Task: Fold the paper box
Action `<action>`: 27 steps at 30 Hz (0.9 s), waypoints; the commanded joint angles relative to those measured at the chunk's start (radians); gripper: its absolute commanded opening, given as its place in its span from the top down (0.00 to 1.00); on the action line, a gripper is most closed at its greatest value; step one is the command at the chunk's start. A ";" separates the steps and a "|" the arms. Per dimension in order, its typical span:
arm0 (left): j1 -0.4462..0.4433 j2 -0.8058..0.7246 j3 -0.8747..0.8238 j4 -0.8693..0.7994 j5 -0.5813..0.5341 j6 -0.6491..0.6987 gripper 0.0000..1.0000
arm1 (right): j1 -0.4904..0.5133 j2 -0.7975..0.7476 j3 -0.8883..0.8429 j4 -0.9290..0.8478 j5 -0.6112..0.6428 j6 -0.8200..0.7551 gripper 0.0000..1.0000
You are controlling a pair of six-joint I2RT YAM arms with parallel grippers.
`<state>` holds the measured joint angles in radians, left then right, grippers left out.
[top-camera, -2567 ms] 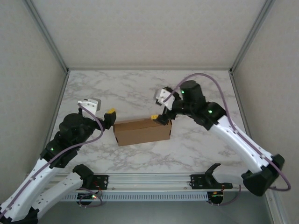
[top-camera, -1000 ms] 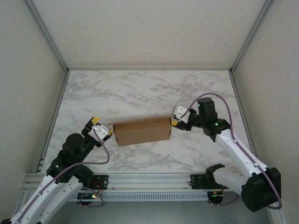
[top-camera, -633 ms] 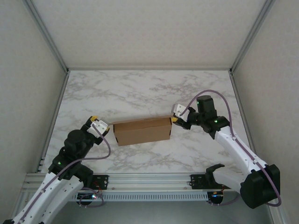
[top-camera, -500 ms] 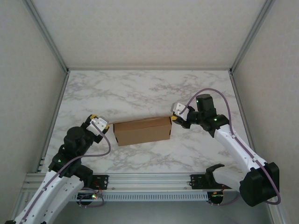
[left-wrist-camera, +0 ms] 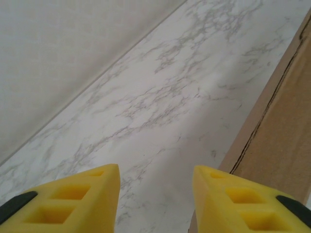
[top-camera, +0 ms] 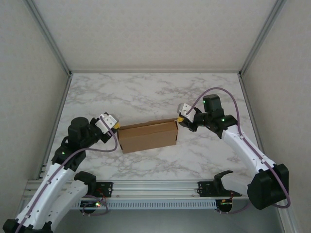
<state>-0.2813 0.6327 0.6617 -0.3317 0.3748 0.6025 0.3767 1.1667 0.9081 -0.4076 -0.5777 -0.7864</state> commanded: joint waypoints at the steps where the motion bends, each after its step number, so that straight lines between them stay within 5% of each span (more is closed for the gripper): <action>1: 0.025 0.022 0.061 -0.031 0.119 0.005 0.57 | 0.005 -0.030 -0.004 0.031 -0.015 0.028 0.88; 10: 0.030 0.031 0.068 -0.151 0.134 0.028 0.60 | 0.013 -0.037 -0.028 0.068 0.031 0.034 0.88; 18: 0.031 0.017 -0.007 -0.216 0.040 0.095 0.64 | 0.014 -0.046 -0.047 0.083 0.036 0.034 0.88; 27: 0.044 0.069 0.021 -0.170 0.052 0.074 0.87 | 0.017 -0.049 -0.046 0.068 0.039 0.029 0.89</action>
<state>-0.2466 0.6945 0.6594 -0.5079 0.4294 0.6781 0.3847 1.1355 0.8719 -0.3481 -0.5430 -0.7658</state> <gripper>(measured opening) 0.137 0.116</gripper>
